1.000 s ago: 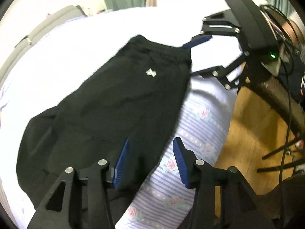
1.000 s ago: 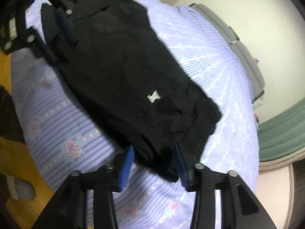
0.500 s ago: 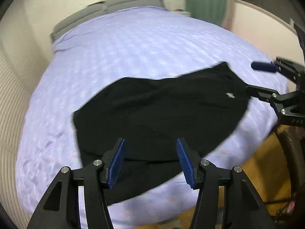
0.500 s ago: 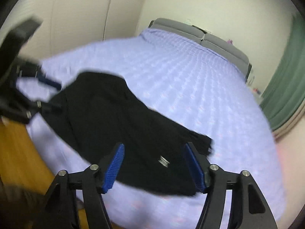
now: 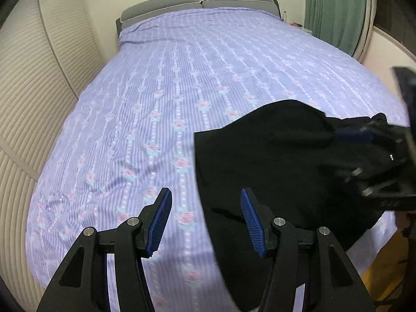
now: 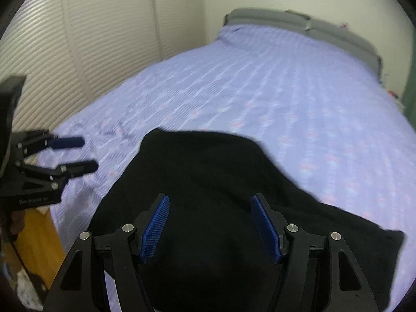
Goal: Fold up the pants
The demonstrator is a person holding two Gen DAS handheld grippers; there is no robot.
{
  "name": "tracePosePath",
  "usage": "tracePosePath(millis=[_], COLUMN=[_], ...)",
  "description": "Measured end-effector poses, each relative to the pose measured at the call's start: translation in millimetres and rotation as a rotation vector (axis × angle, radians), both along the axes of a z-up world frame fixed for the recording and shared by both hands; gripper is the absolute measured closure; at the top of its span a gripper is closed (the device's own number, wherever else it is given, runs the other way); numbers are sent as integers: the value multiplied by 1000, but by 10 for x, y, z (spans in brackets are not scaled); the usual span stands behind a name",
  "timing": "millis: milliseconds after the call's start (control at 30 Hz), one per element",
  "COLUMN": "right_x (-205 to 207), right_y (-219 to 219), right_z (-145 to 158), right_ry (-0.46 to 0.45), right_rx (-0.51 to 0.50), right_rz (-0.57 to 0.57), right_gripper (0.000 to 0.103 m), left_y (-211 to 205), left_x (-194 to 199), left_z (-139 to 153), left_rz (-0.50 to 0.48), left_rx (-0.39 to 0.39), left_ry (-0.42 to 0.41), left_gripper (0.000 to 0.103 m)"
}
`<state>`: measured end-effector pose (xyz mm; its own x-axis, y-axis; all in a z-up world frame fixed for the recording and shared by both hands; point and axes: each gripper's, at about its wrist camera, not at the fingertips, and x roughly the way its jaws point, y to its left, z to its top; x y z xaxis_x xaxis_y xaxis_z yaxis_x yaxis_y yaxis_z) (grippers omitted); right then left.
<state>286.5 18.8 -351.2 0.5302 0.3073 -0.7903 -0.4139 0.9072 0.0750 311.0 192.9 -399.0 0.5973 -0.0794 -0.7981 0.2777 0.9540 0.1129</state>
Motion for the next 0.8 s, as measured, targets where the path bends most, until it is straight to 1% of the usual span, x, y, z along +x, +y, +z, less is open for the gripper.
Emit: tracePosePath(millis=[100, 167, 200, 233, 267, 300, 333, 400, 433, 533, 633, 733, 800], right_x=[139, 229, 253, 281, 299, 296, 278, 221, 179, 43, -191, -441, -594], right_y=[128, 168, 166, 155, 150, 151, 158, 209, 241, 378, 563, 824, 1000], right_z=[-315, -514, -574, -627, -670, -703, -726, -726, -678, -451, -232, -157, -196], right_ry=[94, 151, 172, 199, 224, 239, 253, 261, 251, 213, 196, 206, 215], right_rx=[13, 11, 15, 30, 49, 64, 75, 87, 101, 144, 190, 213, 195], right_rz=[40, 41, 38, 41, 46, 66, 80, 109, 120, 148, 207, 278, 321], right_gripper=[39, 40, 43, 53, 61, 78, 90, 95, 97, 97, 97, 97, 97], left_y=[59, 109, 139, 171, 199, 230, 271, 337, 383, 551, 691, 800, 837], left_x=[15, -2, -1, -20, -15, -21, -39, -63, -81, -167, -287, -426, -504], left_z=[-14, -20, -30, -38, -37, -42, -48, -47, -35, 50, 130, 188, 198], left_rz=[-16, -23, -23, -19, -14, -6, 7, 30, 46, 100, 136, 160, 167], left_rx=[3, 1, -2, -5, -10, -17, -24, -30, -36, -65, -63, -58, -54], left_ry=[-3, -4, -1, 3, 6, 10, 15, 20, 19, 11, -6, -16, -13], left_gripper=[49, 49, 49, 49, 49, 49, 49, 49, 49, 49, 49, 49, 49])
